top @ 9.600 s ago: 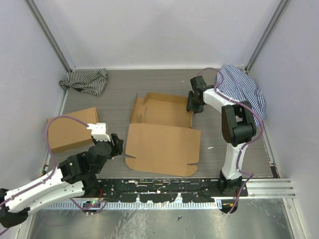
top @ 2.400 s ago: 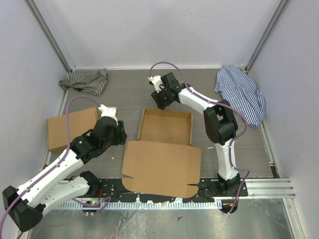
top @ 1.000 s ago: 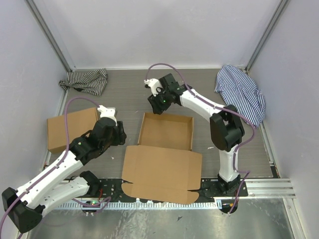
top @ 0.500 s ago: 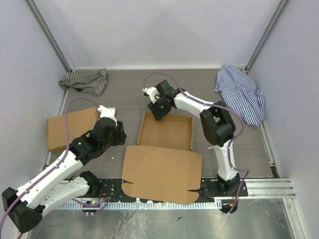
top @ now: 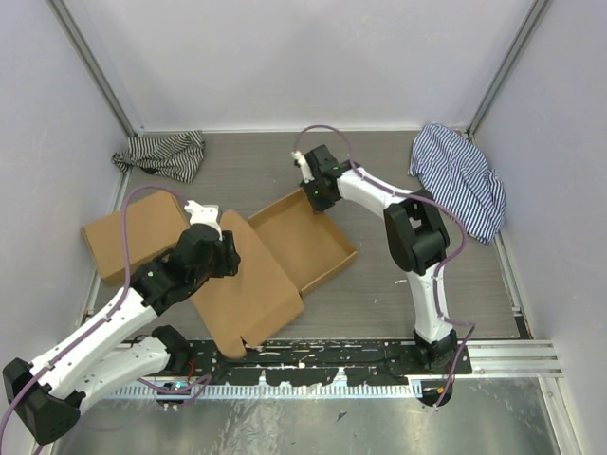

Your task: Fold the paper box

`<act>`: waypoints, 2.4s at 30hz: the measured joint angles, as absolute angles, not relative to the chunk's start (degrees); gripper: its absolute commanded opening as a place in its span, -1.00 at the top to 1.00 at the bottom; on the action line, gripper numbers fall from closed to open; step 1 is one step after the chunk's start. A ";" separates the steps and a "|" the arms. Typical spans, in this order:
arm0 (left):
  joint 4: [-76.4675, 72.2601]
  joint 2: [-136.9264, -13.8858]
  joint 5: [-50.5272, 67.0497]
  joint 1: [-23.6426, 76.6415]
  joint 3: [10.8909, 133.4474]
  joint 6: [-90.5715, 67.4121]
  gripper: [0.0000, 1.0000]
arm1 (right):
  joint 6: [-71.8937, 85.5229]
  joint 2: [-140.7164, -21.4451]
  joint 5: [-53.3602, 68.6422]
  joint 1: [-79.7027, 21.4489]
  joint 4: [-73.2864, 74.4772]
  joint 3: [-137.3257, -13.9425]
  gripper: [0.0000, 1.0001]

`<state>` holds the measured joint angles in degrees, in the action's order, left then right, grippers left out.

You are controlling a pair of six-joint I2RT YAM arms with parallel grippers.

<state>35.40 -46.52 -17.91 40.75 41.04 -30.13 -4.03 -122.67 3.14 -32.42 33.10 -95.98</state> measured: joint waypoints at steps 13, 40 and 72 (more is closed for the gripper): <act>35.33 -46.35 -17.87 40.75 41.04 -30.13 -0.12 | 18.39 -104.60 -7.16 -11.75 32.34 -74.39 0.98; 31.59 -49.95 -14.74 40.75 39.29 -35.20 -0.12 | 72.31 -54.00 -8.34 -37.12 28.91 -37.47 -0.30; 35.11 -41.82 -14.00 40.75 35.33 -36.51 -0.13 | 16.40 -92.99 -10.55 -26.89 28.88 -63.81 -0.19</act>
